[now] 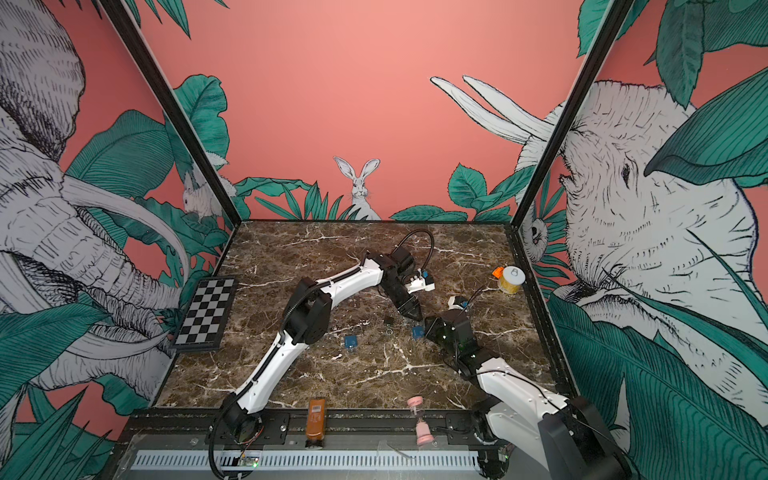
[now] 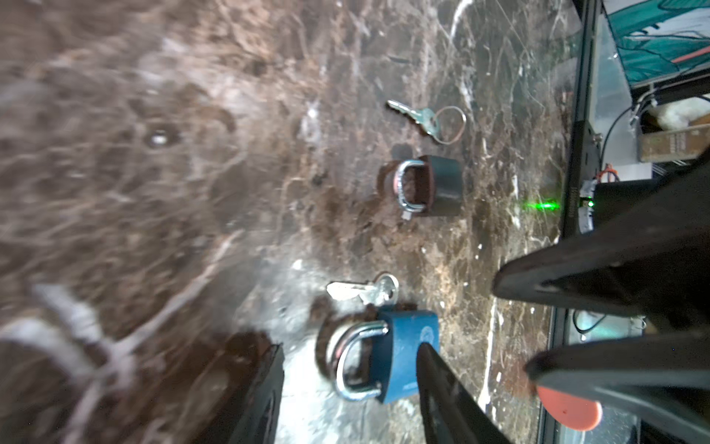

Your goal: Lock with the key

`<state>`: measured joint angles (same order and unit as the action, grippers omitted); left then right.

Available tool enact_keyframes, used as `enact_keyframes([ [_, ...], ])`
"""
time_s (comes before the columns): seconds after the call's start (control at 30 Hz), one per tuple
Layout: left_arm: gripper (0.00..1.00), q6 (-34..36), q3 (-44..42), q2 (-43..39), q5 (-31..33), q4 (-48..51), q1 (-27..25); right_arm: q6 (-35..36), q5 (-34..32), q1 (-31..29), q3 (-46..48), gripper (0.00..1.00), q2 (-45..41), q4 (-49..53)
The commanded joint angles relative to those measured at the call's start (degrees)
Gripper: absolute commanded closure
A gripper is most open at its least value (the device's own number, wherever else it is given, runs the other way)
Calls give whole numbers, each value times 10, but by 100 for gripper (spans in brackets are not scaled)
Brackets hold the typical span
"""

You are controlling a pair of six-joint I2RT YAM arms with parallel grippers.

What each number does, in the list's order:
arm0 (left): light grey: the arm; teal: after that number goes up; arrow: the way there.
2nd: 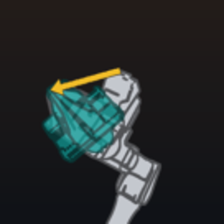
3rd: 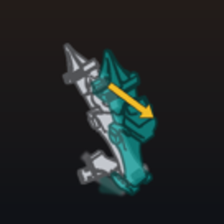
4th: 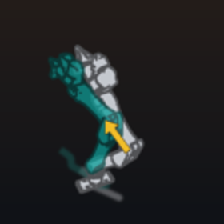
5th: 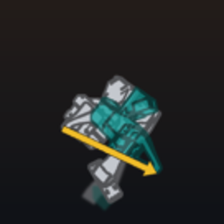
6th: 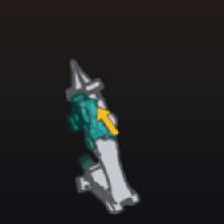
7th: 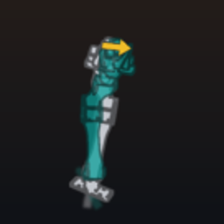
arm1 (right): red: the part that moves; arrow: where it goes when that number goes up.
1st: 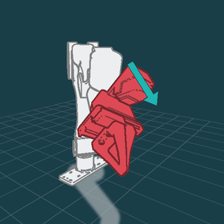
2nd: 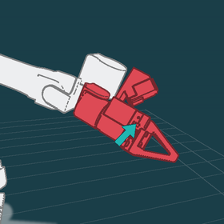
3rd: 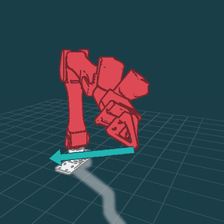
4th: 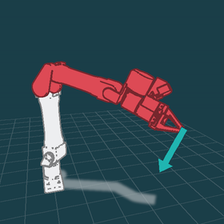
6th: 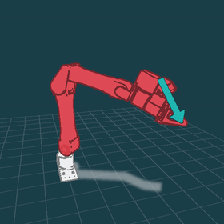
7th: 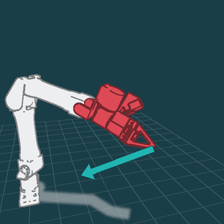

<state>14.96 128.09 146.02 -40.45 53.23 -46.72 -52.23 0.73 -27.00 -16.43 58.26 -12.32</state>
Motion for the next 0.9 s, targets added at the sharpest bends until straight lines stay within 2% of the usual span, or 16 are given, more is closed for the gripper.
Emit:
enact_keyframes([
  [0.0,42,-1,-17,-53,12,-15,7,21,5,-2,-21,74,-4,14],
  [0.1,38,-14,-48,-81,20,-51,16,21,7,-2,-30,73,-8,19],
  [0.27,34,-62,-157,-172,40,-176,32,29,15,-2,-48,72,-8,36],
  [0.3,29,-72,-173,-189,46,-196,35,30,18,-3,-53,72,-8,40],
  [0.37,5,-100,-211,-223,72,-238,42,31,22,-3,-64,72,-7,45],
  [0.4,2,-120,-234,-243,96,-259,45,34,27,-2,-73,72,-4,51],
  [0.53,2,-215,-358,-332,171,-390,54,46,39,-3,-102,75,12,72],
  [0.7,2,-247,-493,-434,245,-485,54,55,47,-14,-138,76,40,93],
  [0.77,2,-282,-522,-461,291,-479,58,61,37,-26,-154,76,50,106],
  [0.87,2,-317,-559,-490,250,-469,89,66,23,-45,-175,76,67,121],
])
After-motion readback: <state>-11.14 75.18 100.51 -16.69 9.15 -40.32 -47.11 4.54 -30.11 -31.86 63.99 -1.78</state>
